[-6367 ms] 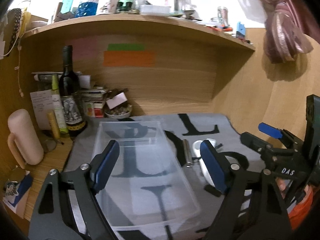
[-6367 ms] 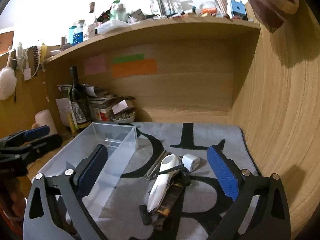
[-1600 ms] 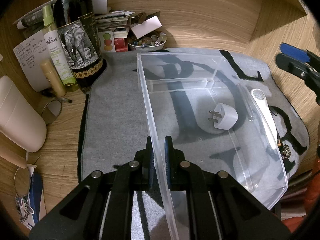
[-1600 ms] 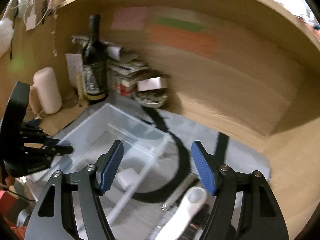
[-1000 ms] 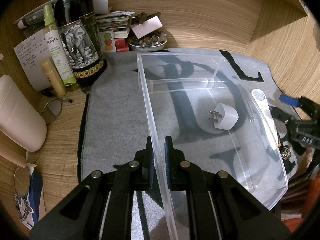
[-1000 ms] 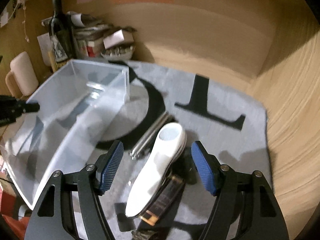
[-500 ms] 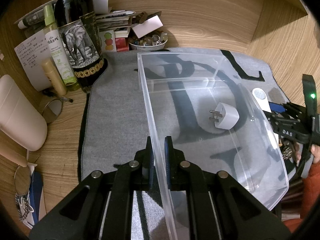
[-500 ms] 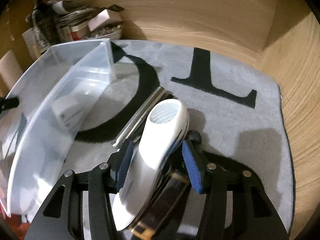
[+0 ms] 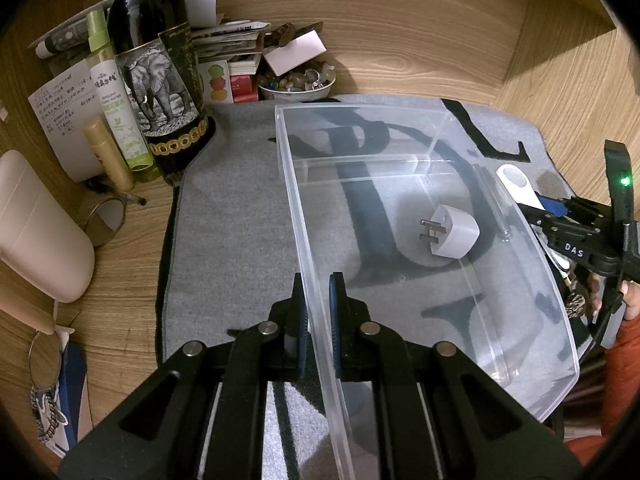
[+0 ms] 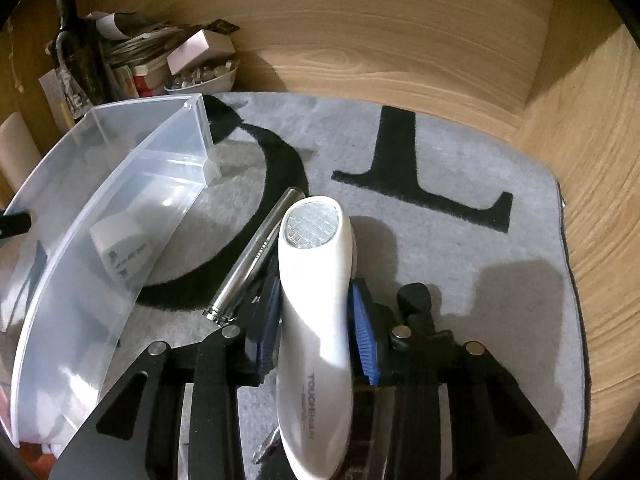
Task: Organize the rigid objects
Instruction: 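Lift the white massager into the clear box and release it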
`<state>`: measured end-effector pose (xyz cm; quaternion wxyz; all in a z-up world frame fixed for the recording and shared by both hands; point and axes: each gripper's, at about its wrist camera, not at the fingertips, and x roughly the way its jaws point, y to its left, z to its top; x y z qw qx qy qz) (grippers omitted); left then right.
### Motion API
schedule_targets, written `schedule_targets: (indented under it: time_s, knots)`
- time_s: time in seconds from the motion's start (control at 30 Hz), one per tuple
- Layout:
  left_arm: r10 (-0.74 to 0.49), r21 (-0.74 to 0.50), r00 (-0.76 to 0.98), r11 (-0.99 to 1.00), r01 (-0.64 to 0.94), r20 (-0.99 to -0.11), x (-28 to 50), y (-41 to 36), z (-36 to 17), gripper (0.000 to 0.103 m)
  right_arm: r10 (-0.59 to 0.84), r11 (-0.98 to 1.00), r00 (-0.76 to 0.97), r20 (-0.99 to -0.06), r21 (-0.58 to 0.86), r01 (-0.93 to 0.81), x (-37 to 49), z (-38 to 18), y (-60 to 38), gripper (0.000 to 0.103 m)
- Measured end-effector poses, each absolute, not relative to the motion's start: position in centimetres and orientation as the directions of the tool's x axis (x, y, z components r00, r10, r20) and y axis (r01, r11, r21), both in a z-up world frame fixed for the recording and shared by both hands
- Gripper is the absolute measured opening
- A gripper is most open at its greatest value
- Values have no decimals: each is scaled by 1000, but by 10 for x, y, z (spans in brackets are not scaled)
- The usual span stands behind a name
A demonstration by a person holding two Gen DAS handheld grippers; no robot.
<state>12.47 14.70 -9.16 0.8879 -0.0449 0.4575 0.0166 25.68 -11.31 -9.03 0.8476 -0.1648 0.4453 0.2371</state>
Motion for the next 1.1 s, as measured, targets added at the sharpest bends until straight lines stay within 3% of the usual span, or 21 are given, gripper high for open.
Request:
schedule_targets:
  time_s: [0.7,1.1]
  knots:
    - [-7,-60,581,996,-72,-814,125,146,-93,9,392,806,638,-663,-87,-586,229,3,-99,32]
    - [-5,-57,581,996,-71,-814,125,145,-92,9,526,710,605,-598,-84,-699,201,31,-50,32]
